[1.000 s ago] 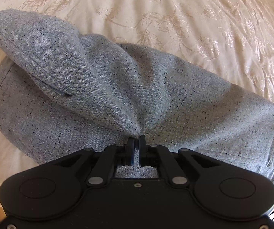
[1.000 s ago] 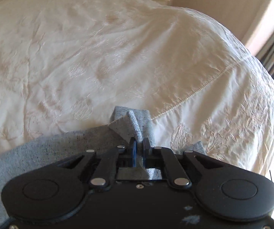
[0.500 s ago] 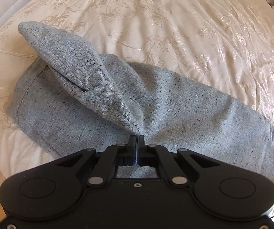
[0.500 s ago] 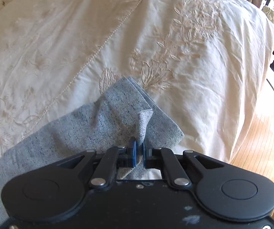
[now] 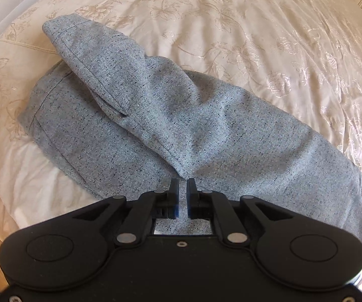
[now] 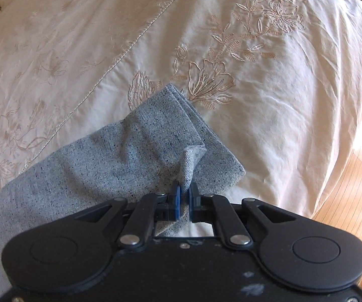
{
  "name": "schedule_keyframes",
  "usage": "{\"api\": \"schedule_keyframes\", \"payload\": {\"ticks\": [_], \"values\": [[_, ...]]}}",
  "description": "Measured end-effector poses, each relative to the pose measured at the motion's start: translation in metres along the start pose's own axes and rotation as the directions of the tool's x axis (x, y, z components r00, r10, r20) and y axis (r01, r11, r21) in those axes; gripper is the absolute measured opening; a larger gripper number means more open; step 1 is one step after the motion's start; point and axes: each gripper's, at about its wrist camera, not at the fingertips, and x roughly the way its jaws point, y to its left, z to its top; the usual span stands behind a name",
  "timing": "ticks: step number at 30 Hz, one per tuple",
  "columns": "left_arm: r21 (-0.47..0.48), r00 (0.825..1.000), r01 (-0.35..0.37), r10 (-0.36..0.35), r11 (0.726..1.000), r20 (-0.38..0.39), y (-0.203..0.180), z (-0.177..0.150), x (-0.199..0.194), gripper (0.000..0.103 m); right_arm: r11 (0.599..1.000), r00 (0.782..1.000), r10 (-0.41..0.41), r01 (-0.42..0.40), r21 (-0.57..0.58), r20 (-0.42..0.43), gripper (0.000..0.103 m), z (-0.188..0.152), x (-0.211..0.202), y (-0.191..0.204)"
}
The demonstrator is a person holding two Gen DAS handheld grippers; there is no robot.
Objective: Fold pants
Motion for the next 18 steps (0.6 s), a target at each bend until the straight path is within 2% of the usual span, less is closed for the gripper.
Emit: {"api": "schedule_keyframes", "payload": {"ticks": [6, 8, 10, 12, 15, 18], "values": [[-0.018, 1.0, -0.012, 0.013, 1.0, 0.01, -0.001, 0.011, 0.015, 0.013, 1.0, 1.0, -0.008, 0.008, -0.006, -0.008, 0.007, 0.001, 0.002, 0.001], [-0.036, 1.0, -0.021, 0.022, 0.999, 0.004, 0.001, 0.017, 0.021, 0.02, 1.0, 1.0, -0.012, 0.012, -0.002, -0.009, 0.007, 0.002, 0.002, 0.002], [-0.057, 1.0, -0.026, 0.027, 0.998, 0.003, 0.004, 0.022, 0.028, 0.033, 1.0, 1.0, -0.016, 0.016, 0.002, -0.01, 0.007, 0.002, 0.003, 0.002], [-0.074, 1.0, -0.029, 0.028, 0.997, -0.007, 0.007, 0.026, 0.034, 0.039, 1.0, 1.0, -0.019, 0.019, 0.006, -0.011, 0.007, 0.003, 0.003, 0.003], [-0.109, 0.999, -0.025, 0.021, 0.994, -0.033, 0.011, 0.033, 0.045, 0.04, 1.0, 1.0, -0.026, 0.026, 0.007, -0.011, 0.007, 0.003, 0.003, 0.004], [-0.131, 0.998, -0.048, 0.043, 0.99, -0.039, 0.011, 0.037, 0.056, 0.04, 0.999, 0.999, -0.031, 0.031, 0.007, -0.013, 0.007, 0.003, 0.004, 0.006]]}}
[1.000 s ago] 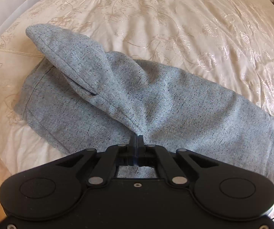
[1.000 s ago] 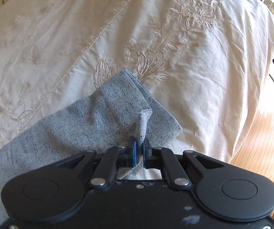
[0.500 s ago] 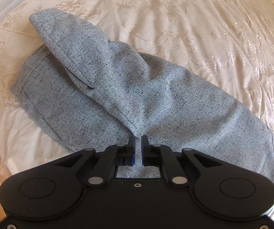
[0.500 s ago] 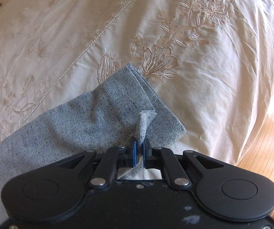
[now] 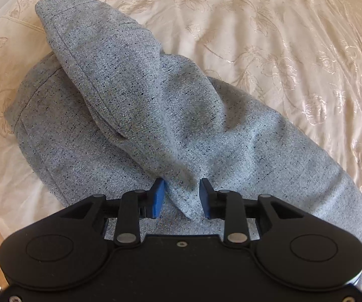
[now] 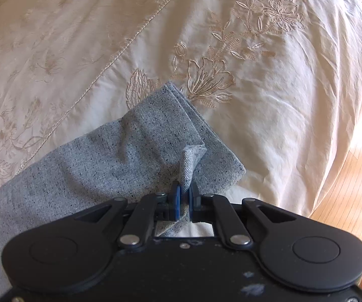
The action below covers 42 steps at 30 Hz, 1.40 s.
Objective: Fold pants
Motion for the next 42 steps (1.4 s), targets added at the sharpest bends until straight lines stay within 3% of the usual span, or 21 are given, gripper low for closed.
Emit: {"api": "schedule_keyframes", "payload": {"ticks": [1, 3, 7, 13, 15, 17, 22, 27, 32, 40, 42], "values": [[0.0, 1.0, -0.007, 0.007, 1.0, 0.002, -0.001, 0.002, 0.004, 0.033, 1.0, 1.0, -0.001, 0.001, 0.0, 0.0, 0.007, 0.0, 0.0, 0.0], [-0.024, 1.0, 0.001, 0.0, 1.0, 0.016, 0.0, 0.004, 0.006, 0.005, 1.0, 1.0, -0.001, 0.001, -0.001, 0.0, 0.007, 0.001, 0.0, 0.001], [-0.075, 0.989, 0.099, -0.09, 0.992, 0.115, 0.003, 0.003, -0.03, 0.005, 1.0, 0.999, 0.022, -0.021, -0.007, 0.032, 0.007, 0.007, -0.014, 0.003], [0.049, 0.955, 0.139, -0.147, 0.989, 0.256, -0.002, -0.008, -0.109, 0.005, 0.995, 0.984, 0.098, -0.095, -0.028, 0.15, 0.007, 0.019, -0.063, 0.0], [0.026, 0.956, 0.156, -0.158, 0.987, 0.246, 0.009, -0.017, -0.118, 0.005, 0.995, 0.981, 0.1, -0.094, -0.044, 0.165, 0.007, 0.017, -0.071, -0.006], [0.019, 0.971, 0.126, -0.127, 0.992, 0.201, 0.019, -0.029, -0.11, 0.005, 0.996, 0.988, 0.075, -0.069, -0.051, 0.136, 0.007, 0.011, -0.062, -0.013], [0.043, 0.998, 0.015, -0.018, 0.999, 0.063, 0.028, -0.057, -0.042, 0.005, 0.998, 1.0, -0.004, 0.005, -0.067, 0.018, 0.007, -0.007, -0.005, -0.023], [0.088, 0.998, -0.028, 0.024, 0.996, 0.055, 0.016, -0.061, -0.025, 0.005, 0.998, 1.0, 0.009, -0.008, -0.058, 0.024, 0.007, -0.01, -0.004, -0.025], [0.095, 0.998, -0.015, 0.009, 0.995, 0.066, 0.009, -0.057, -0.026, 0.005, 0.995, 0.988, 0.082, -0.075, -0.059, 0.132, 0.007, -0.003, -0.03, -0.032], [0.111, 0.998, -0.068, 0.066, 0.991, 0.024, 0.01, -0.068, -0.009, 0.006, 0.999, 0.999, 0.021, -0.022, -0.027, -0.037, 0.009, -0.001, 0.006, -0.044], [0.103, 0.998, -0.065, 0.064, 0.993, 0.008, 0.012, -0.067, -0.009, 0.008, 1.0, 0.999, -0.009, 0.009, -0.008, -0.042, 0.023, 0.003, 0.003, -0.05]]}}
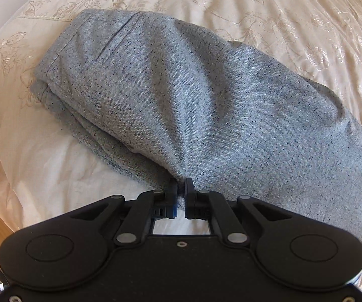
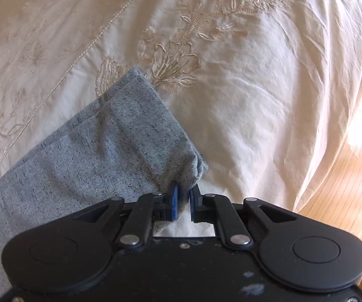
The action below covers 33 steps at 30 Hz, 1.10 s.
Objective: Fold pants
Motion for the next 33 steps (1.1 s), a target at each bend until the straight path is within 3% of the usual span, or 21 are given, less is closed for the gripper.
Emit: {"api": "schedule_keyframes", "payload": {"ticks": [3, 8, 14, 20, 22, 23, 28, 29, 31, 32, 33], "values": [[-0.004, 1.0, 0.004, -0.004, 1.0, -0.031, 0.001, -0.002, -0.005, 0.01, 1.0, 0.996, -0.018, 0.018, 0.002, 0.087, 0.023, 0.007, -0.02, -0.006], [0.086, 1.0, -0.008, 0.007, 0.996, 0.008, -0.015, -0.009, -0.031, 0.01, 0.993, 0.983, 0.112, -0.104, -0.064, 0.148, 0.025, 0.034, -0.027, 0.002], [0.222, 0.989, 0.025, -0.057, 0.975, 0.135, -0.059, 0.003, -0.067, 0.011, 0.978, 0.978, 0.16, -0.138, -0.155, 0.137, 0.025, 0.062, -0.002, 0.029], [0.263, 0.984, 0.087, -0.125, 0.961, 0.13, -0.098, 0.034, -0.058, 0.013, 0.959, 0.984, 0.166, -0.145, -0.245, 0.066, 0.028, 0.069, 0.02, 0.048], [0.28, 0.984, 0.094, -0.132, 0.955, 0.123, -0.111, 0.038, -0.054, 0.013, 0.948, 0.98, 0.185, -0.157, -0.276, 0.078, 0.017, 0.064, 0.017, 0.049], [0.29, 0.984, 0.094, -0.134, 0.952, 0.119, -0.115, 0.038, -0.051, 0.013, 0.943, 0.977, 0.197, -0.166, -0.29, 0.082, 0.002, 0.062, 0.015, 0.05], [0.309, 0.987, 0.105, -0.138, 0.945, 0.086, -0.128, 0.034, -0.046, 0.013, 0.924, 0.975, 0.196, -0.149, -0.353, 0.101, 0.001, 0.05, 0.004, 0.054], [0.313, 0.987, 0.105, -0.137, 0.944, 0.081, -0.13, 0.032, -0.045, 0.013, 0.921, 0.975, 0.196, -0.147, -0.361, 0.104, 0.002, 0.05, 0.002, 0.053], [0.323, 0.988, 0.107, -0.138, 0.94, 0.073, -0.133, 0.029, -0.042, 0.013, 0.927, 0.974, 0.184, -0.127, -0.352, 0.132, 0.013, 0.053, -0.001, 0.052], [0.333, 0.988, 0.106, -0.137, 0.937, 0.07, -0.134, 0.028, -0.042, 0.013, 0.934, 0.974, 0.171, -0.112, -0.339, 0.15, 0.029, 0.055, -0.001, 0.052], [0.342, 0.988, 0.103, -0.134, 0.934, 0.07, -0.135, 0.027, -0.042, 0.013, 0.94, 0.974, 0.162, -0.102, -0.327, 0.16, 0.036, 0.057, -0.001, 0.051]]}}
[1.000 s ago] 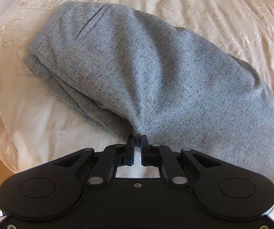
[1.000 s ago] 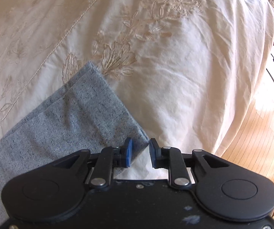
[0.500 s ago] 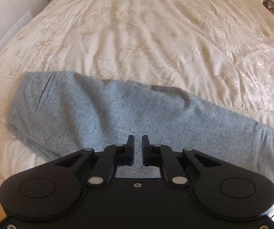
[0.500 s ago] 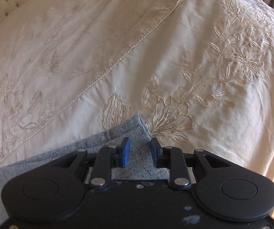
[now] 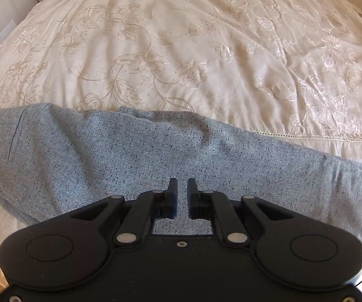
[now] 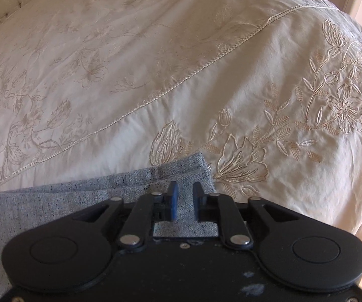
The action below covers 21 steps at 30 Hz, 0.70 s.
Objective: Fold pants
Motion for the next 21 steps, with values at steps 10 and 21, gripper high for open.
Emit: {"api": "schedule_keyframes", "payload": {"ticks": [10, 21], "values": [[-0.055, 0.999, -0.013, 0.011, 0.998, -0.036, 0.009, -0.005, 0.005, 0.013, 0.998, 0.997, 0.05, -0.051, -0.026, -0.065, 0.005, 0.009, 0.014, -0.006], [-0.056, 1.0, -0.02, 0.019, 0.998, -0.022, 0.003, -0.007, 0.004, 0.013, 1.0, 1.0, -0.002, 0.003, -0.015, 0.025, 0.003, 0.037, 0.008, -0.006]]}}
